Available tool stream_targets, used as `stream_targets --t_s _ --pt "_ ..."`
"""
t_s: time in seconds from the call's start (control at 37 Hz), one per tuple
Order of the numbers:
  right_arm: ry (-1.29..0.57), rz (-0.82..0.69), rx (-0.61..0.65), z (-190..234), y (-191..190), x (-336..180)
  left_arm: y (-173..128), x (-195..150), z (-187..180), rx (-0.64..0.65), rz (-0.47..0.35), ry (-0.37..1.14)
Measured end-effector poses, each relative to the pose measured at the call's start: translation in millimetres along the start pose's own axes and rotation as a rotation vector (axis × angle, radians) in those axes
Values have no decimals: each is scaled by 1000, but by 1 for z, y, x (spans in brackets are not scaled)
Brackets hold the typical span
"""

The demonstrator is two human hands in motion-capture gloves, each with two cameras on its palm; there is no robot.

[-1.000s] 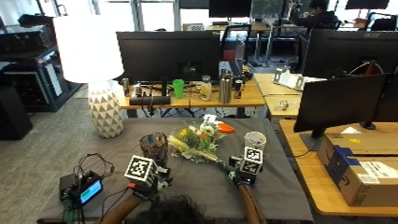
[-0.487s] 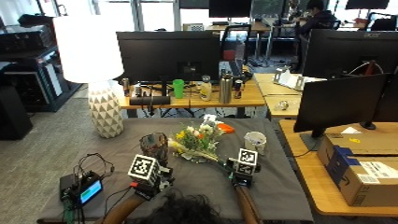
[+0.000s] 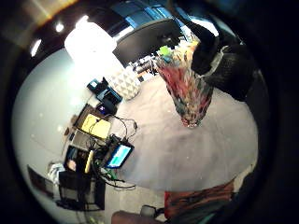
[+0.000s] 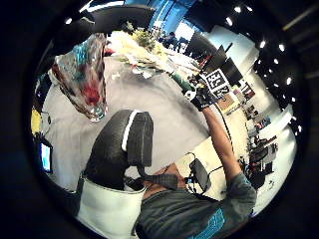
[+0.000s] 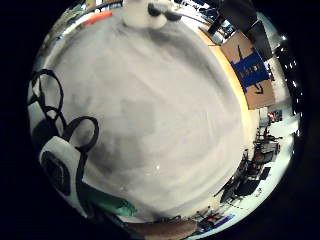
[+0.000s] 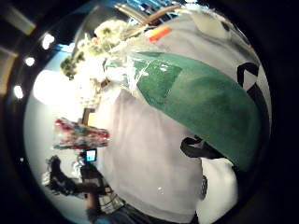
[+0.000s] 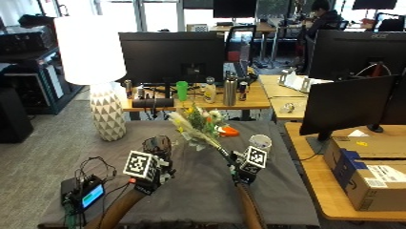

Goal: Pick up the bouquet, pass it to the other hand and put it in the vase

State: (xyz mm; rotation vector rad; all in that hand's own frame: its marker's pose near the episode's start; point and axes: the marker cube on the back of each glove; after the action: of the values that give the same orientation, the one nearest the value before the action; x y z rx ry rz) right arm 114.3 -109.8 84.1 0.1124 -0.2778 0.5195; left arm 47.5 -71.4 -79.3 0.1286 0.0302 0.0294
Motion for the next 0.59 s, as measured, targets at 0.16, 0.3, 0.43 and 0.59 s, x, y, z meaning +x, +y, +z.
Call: stream_targets --t_s 0.16,0.3,0.43,0.59 --pt "-221 -58 142 -48 14 -41 -21 14 -18 11 -1 176" --pt "-490 -121 242 -78 32 -86 -40 31 -26 -52 4 421" --pt "-724 -200 267 -98 54 -127 -56 42 -25 -116 2 673" --pt "-935 -312 244 -113 77 -171 -77 47 -32 -205 -50 949"
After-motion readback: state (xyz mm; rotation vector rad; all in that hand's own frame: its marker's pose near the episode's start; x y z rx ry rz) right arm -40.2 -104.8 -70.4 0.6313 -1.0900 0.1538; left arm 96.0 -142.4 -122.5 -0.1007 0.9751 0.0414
